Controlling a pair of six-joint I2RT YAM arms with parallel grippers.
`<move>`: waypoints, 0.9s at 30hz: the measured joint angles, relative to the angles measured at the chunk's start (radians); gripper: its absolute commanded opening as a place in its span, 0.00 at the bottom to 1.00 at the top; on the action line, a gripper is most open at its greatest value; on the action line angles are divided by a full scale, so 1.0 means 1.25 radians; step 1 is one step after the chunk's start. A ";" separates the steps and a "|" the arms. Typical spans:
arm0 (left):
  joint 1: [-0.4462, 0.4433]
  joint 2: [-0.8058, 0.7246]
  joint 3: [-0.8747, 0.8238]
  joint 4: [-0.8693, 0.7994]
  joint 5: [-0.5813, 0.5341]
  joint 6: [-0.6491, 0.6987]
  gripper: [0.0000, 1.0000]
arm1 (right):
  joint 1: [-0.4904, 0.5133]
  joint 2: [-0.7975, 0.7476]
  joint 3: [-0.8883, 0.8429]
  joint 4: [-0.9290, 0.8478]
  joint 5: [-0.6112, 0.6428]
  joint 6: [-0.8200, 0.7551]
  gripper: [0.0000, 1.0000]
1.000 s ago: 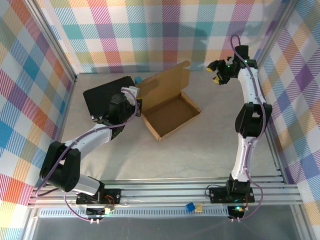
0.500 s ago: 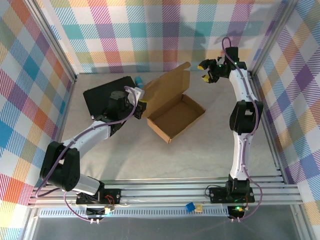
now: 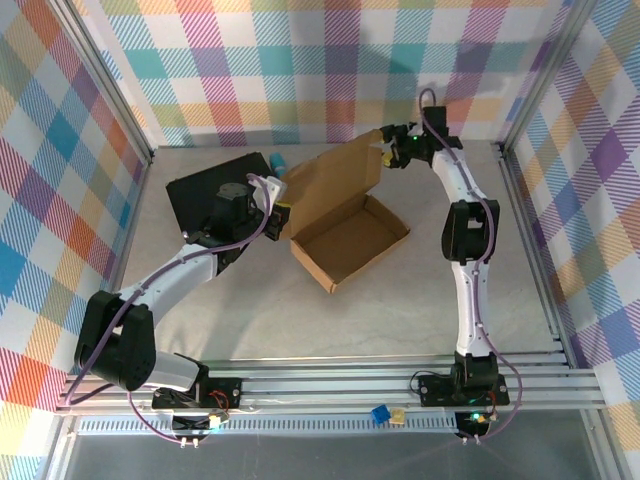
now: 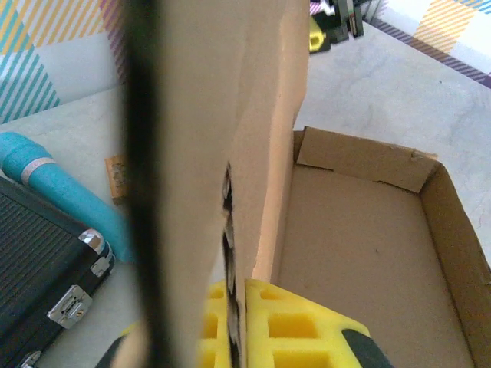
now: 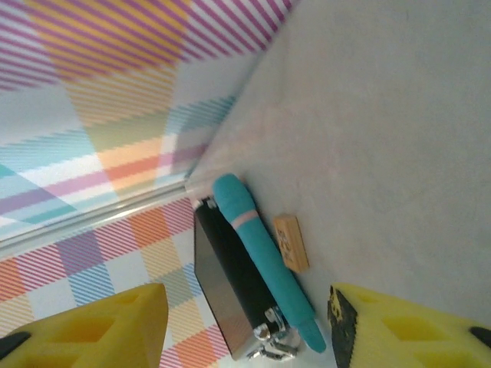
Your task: Fold the paper box
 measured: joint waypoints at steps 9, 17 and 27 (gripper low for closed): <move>0.001 0.055 0.025 0.001 -0.073 -0.016 0.00 | 0.011 -0.250 -0.408 0.116 -0.003 0.096 0.48; 0.002 0.121 0.043 0.016 -0.146 -0.049 0.00 | 0.016 -0.419 -0.649 0.261 0.027 0.238 0.44; -0.017 0.164 0.069 0.050 -0.244 -0.064 0.00 | 0.030 -0.549 -0.826 0.300 0.098 0.297 0.42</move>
